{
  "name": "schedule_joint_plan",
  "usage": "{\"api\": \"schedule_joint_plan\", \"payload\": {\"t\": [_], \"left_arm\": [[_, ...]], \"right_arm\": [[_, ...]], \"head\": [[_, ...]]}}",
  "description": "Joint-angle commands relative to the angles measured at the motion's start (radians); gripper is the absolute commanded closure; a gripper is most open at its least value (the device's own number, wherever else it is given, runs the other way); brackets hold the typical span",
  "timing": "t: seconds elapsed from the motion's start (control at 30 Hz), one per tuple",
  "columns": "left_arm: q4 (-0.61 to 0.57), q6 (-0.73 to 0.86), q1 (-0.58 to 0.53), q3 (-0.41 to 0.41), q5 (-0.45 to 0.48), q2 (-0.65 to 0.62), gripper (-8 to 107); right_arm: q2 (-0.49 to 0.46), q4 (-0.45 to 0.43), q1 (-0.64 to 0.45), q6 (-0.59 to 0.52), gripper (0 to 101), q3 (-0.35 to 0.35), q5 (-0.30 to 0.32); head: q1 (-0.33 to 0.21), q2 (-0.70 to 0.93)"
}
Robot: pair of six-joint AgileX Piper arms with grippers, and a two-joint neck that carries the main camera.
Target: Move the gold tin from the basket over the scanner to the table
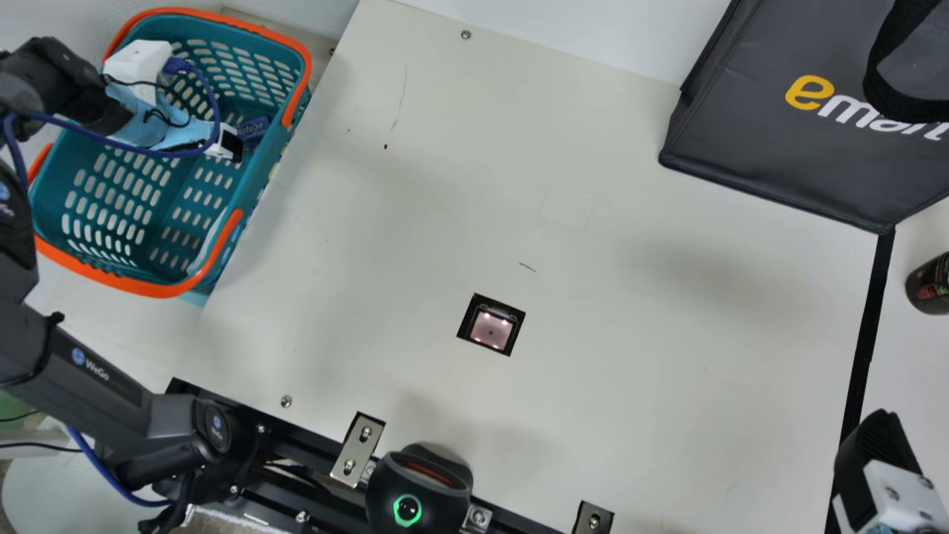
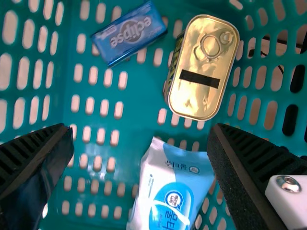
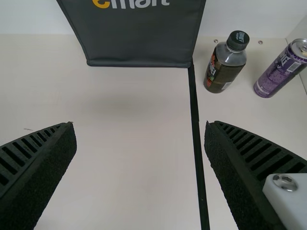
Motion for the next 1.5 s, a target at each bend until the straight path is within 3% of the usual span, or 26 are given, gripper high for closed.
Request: {"api": "schedule_joint_plan", "payload": {"t": [0.0,0.53,0.93,1.47], "left_arm": [[-0.007,0.02,-0.004,-0.013,-0.005,0.021,9],[-0.066,0.196,-0.048,-0.173,0.029,0.194,9],[-0.136,0.272,-0.062,-0.266,0.122,0.276,9],[-0.133,0.307,-0.095,-0.243,0.088,0.298,9]], "right_arm": [[0.0,0.0,0.0,0.0,6,0.0,0.0],[0.0,0.0,0.0,0.0,6,0.0,0.0],[0.0,0.0,0.0,0.0,6,0.0,0.0],[0.0,0.0,0.0,0.0,6,0.0,-0.002]], "head": [[-0.029,0.004],[-0.029,0.004],[-0.029,0.004],[-0.029,0.004]]}}
